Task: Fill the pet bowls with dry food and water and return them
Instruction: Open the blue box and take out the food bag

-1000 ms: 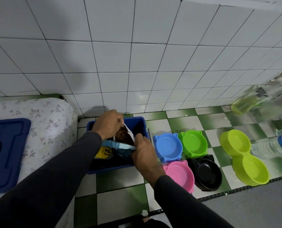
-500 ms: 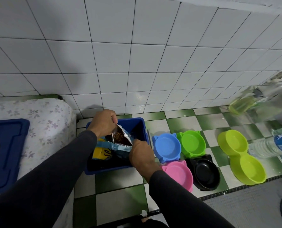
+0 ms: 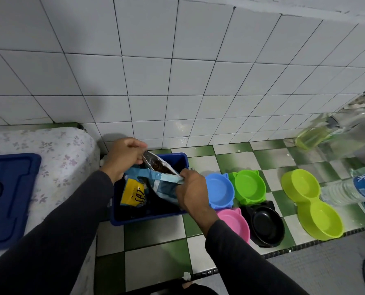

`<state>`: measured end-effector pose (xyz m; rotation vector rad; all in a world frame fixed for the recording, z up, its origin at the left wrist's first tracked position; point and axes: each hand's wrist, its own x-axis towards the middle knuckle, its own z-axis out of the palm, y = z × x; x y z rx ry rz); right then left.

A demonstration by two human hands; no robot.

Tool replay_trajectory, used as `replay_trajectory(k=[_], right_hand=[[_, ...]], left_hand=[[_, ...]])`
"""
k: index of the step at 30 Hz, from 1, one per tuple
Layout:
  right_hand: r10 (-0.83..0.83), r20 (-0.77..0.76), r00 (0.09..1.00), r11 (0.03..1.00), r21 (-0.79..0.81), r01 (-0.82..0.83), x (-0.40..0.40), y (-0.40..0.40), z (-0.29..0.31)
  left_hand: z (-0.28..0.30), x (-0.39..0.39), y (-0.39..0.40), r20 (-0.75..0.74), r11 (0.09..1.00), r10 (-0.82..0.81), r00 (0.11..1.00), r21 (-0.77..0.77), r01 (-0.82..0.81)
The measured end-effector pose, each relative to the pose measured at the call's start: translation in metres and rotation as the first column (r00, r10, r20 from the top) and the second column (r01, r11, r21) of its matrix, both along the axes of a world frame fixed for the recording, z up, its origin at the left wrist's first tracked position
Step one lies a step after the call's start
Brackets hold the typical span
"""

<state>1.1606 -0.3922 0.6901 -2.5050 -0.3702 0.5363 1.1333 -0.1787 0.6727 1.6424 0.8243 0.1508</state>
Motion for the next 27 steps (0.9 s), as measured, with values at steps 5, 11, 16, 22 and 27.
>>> replay_trajectory(k=[5, 11, 16, 22, 27], right_hand=[[-0.033, 0.064, 0.997, 0.993, 0.115, 0.025, 0.004, -0.002, 0.018], [0.001, 0.128, 0.992, 0.980, 0.197, -0.026, -0.002, -0.001, 0.040], [-0.061, 0.169, 0.984, 0.964, 0.266, 0.015, -0.006, 0.000, 0.051], [-0.112, 0.206, 0.972, 0.954, 0.294, 0.048, -0.013, -0.003, 0.059], [-0.140, 0.251, 0.958, 0.945, 0.322, 0.054, -0.013, -0.019, 0.065]], left_hand=[[-0.007, -0.023, -0.002, 0.019, 0.976, 0.025, 0.999, -0.216, -0.020], [-0.015, -0.043, -0.024, 0.153, 0.963, -0.099, 0.983, -0.233, 0.133], [-0.007, -0.055, -0.035, 0.242, 0.984, 0.012, 0.970, -0.176, 0.032], [0.012, -0.065, -0.058, 0.322, 0.990, 0.090, 0.942, -0.135, -0.049], [0.020, -0.068, -0.076, 0.366, 0.993, 0.042, 0.930, -0.115, 0.001]])
